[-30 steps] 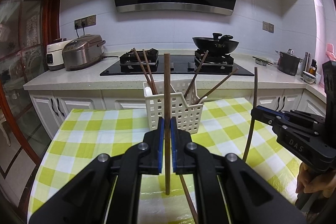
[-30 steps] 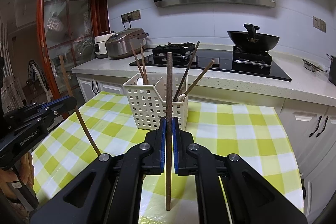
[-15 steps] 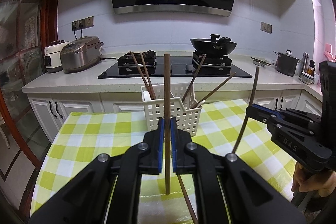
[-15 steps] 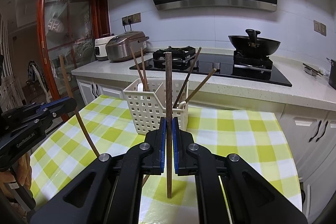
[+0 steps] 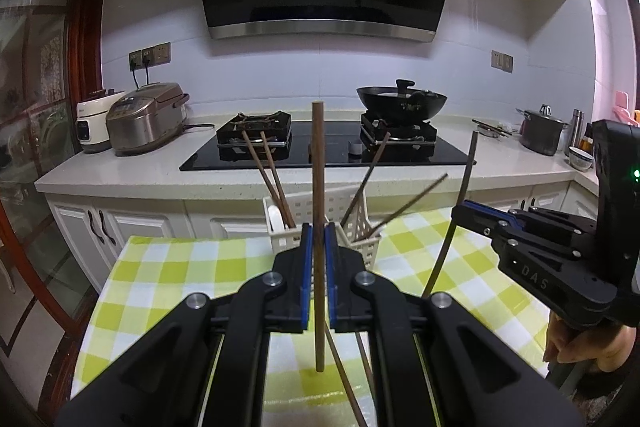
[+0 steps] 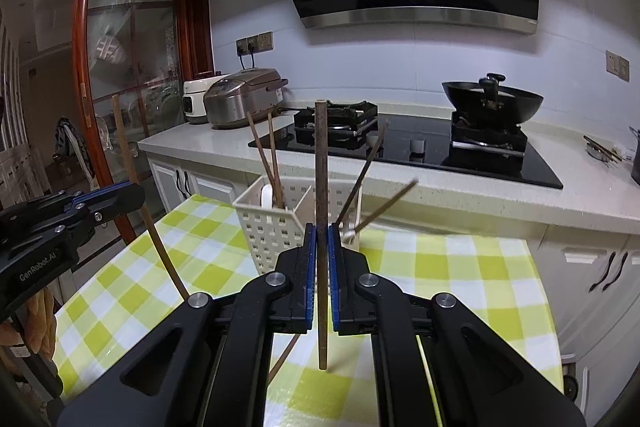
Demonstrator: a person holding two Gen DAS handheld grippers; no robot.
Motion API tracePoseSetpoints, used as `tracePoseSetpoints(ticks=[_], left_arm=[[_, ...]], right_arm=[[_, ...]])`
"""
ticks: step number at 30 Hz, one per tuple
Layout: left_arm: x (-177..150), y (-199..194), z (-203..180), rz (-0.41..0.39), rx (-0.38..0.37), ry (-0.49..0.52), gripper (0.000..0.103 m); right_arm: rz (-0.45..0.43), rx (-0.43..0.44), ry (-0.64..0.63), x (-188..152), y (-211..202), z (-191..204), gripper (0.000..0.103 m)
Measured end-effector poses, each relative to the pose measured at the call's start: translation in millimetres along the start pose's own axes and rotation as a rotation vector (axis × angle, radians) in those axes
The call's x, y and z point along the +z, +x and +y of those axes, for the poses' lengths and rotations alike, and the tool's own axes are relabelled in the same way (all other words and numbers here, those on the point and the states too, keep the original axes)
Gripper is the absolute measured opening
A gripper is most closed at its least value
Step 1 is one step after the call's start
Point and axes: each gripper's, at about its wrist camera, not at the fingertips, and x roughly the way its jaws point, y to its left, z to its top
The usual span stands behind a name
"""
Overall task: Organize utensils
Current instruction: 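Lift both chopsticks upright and carry them over the caddy with both grippers, then lower the chopsticks into the caddy and open both grippers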
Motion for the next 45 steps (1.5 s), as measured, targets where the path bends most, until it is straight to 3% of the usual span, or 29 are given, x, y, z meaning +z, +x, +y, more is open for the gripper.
tracePoseSetpoints(ticks=[12, 22, 32, 45], left_arm=[[90, 14, 13, -0.043, -0.033, -0.027, 0.006], [153, 37, 12, -0.098, 0.001, -0.026, 0.006], [136, 108, 34, -0.013, 0.003, -0.121, 0.006], [87, 155, 40, 0.098, 0.016, -0.116, 0.006]], right_arm=[[-0.035, 0.024, 0.015, 83, 18, -11, 0.006], [-0.052, 0.012, 0.029, 132, 51, -7, 0.006], [0.029, -0.015, 0.029, 124, 112, -5, 0.006], [0.152, -0.039, 0.029, 87, 162, -5, 0.006]])
